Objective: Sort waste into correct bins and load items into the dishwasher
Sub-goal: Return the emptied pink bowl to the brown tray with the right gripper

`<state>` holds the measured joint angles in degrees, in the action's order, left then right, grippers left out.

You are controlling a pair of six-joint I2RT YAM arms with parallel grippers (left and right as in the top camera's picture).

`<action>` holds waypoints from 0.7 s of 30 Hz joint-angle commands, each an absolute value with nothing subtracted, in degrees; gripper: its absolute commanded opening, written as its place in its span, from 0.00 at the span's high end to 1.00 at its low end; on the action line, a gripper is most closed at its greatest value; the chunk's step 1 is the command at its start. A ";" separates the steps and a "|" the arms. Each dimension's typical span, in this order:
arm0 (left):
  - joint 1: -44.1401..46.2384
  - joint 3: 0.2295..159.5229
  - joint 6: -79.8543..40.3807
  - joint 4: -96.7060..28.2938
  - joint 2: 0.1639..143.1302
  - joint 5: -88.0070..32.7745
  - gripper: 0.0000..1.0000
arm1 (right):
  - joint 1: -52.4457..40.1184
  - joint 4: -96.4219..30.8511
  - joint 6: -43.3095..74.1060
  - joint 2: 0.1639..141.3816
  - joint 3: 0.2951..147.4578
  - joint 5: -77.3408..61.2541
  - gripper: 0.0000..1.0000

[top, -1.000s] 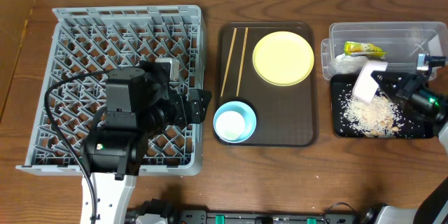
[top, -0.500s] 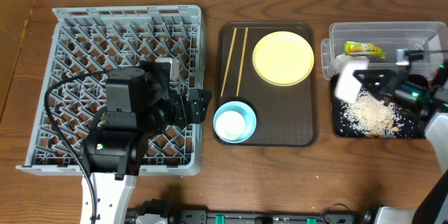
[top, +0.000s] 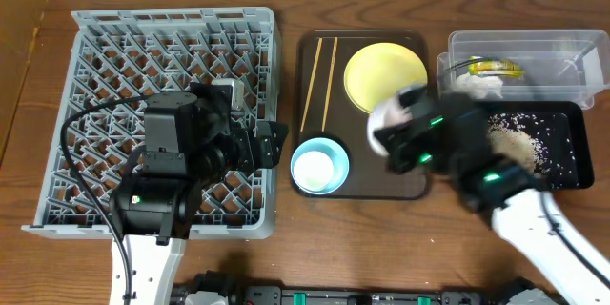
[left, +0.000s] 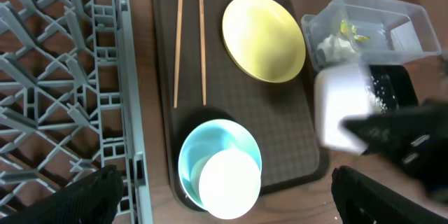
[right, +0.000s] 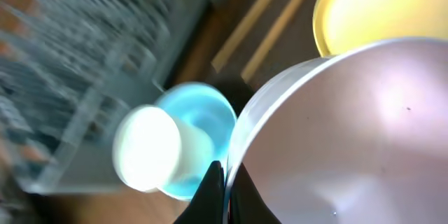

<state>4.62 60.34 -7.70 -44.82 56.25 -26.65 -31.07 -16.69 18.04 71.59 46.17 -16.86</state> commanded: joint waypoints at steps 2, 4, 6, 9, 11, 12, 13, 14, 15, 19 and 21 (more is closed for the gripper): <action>4.69 61.32 -7.99 -44.77 56.12 -27.00 0.04 | -36.97 -20.34 12.53 73.60 46.63 2.83 0.99; 4.69 61.32 -7.99 -44.77 56.12 -27.00 0.04 | -37.54 -22.63 12.60 74.54 46.63 2.42 0.99; 4.69 61.32 -7.99 -44.77 56.12 -27.00 0.04 | -37.63 -24.43 12.56 75.79 46.61 1.15 0.99; 4.69 61.32 -7.99 -44.77 56.12 -26.98 0.04 | -37.69 -25.26 11.44 78.13 46.61 -1.21 0.99; 4.69 61.32 -7.99 -44.77 56.12 -27.00 0.04 | -37.69 -25.19 10.68 79.79 46.61 -3.05 0.99; 4.69 61.32 -7.99 -44.77 56.12 -27.00 0.04 | -37.69 -25.12 10.59 80.58 46.61 -3.55 0.98; 4.69 61.32 -7.99 -44.77 56.12 -27.00 0.04 | -37.76 -25.06 10.57 81.32 46.61 -3.77 0.96; 4.69 61.32 -7.99 -44.77 56.12 -27.00 0.04 | -37.85 -24.91 10.50 81.84 46.63 -4.16 0.91; 4.69 61.32 -7.99 -44.77 56.12 -27.00 0.04 | -37.93 -24.91 9.93 82.11 46.70 -5.04 0.82; 4.69 61.32 -7.99 -44.77 56.12 -27.00 0.04 | -37.89 -27.55 8.93 81.47 50.00 -10.17 0.52; 4.69 61.32 -7.99 -44.77 56.12 -27.00 0.04 | -37.89 -29.69 8.99 81.06 53.34 -11.92 0.49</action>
